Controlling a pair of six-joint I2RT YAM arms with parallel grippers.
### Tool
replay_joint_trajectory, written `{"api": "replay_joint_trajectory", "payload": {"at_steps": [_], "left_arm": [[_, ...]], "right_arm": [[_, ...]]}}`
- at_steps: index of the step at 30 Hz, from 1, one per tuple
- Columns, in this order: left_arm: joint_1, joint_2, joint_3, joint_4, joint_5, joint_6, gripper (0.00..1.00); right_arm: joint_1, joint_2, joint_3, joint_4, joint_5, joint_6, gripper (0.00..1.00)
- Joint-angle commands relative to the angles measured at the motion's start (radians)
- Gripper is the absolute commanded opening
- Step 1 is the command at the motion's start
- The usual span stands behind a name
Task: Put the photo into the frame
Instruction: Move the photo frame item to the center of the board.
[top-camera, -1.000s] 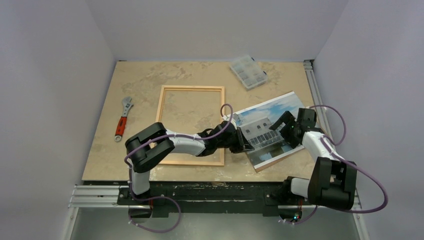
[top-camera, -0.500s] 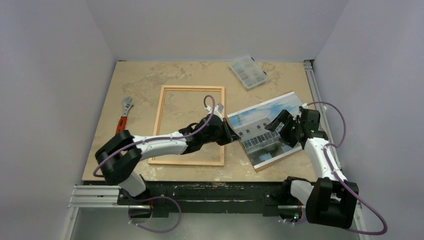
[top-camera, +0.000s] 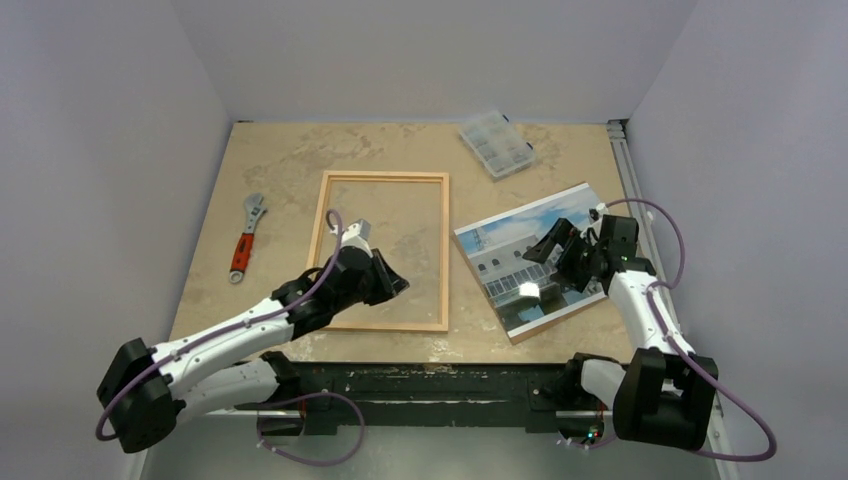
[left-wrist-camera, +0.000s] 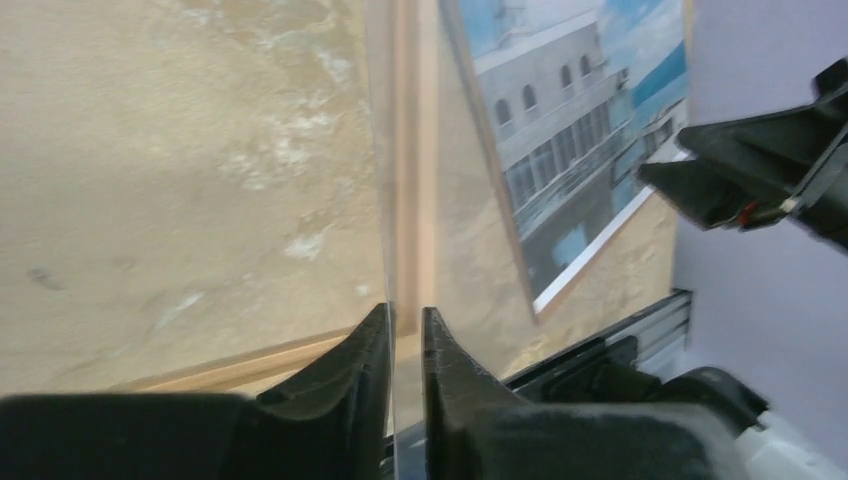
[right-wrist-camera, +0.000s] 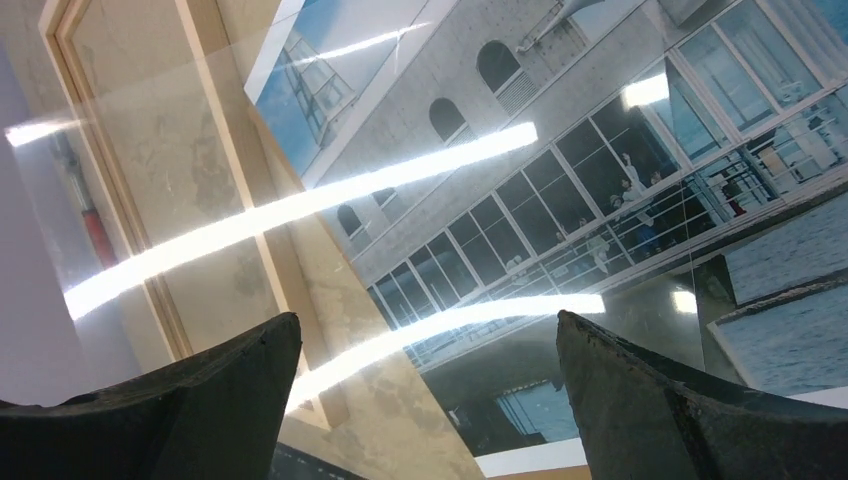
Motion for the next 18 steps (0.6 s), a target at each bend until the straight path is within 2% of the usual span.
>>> {"api": "replay_joint_trajectory", "payload": {"at_steps": [1, 2, 3, 4, 8, 12, 15, 18], "left_arm": [[0.005, -0.125, -0.047, -0.179, -0.075, 0.052, 0.52], [0.006, -0.138, -0.054, -0.2, -0.078, 0.054, 0.8], [0.008, -0.147, -0.054, -0.23, -0.083, 0.05, 0.93], [0.009, -0.153, -0.05, -0.256, -0.089, 0.048, 0.97], [0.01, -0.142, -0.01, -0.319, -0.113, 0.069, 0.99], [0.029, -0.074, 0.055, -0.361, -0.12, 0.124, 0.98], [0.079, -0.01, 0.082, -0.358, -0.068, 0.16, 0.97], [0.147, 0.044, 0.079, -0.297, 0.042, 0.187, 0.97]], "right_arm": [[0.011, 0.014, 0.036, 0.021, -0.057, -0.032, 0.98], [0.012, 0.017, 0.036, 0.024, -0.058, -0.033, 0.99], [0.015, 0.021, 0.035, 0.024, -0.061, -0.034, 0.99], [0.019, 0.023, 0.034, 0.026, -0.061, -0.034, 0.99], [0.027, 0.032, 0.036, 0.012, -0.035, -0.044, 0.99], [0.028, 0.027, 0.051, -0.037, 0.071, -0.052, 0.99], [0.027, 0.032, 0.075, -0.076, 0.202, -0.037, 0.99], [0.026, 0.036, 0.092, -0.107, 0.332, -0.008, 0.99]]}}
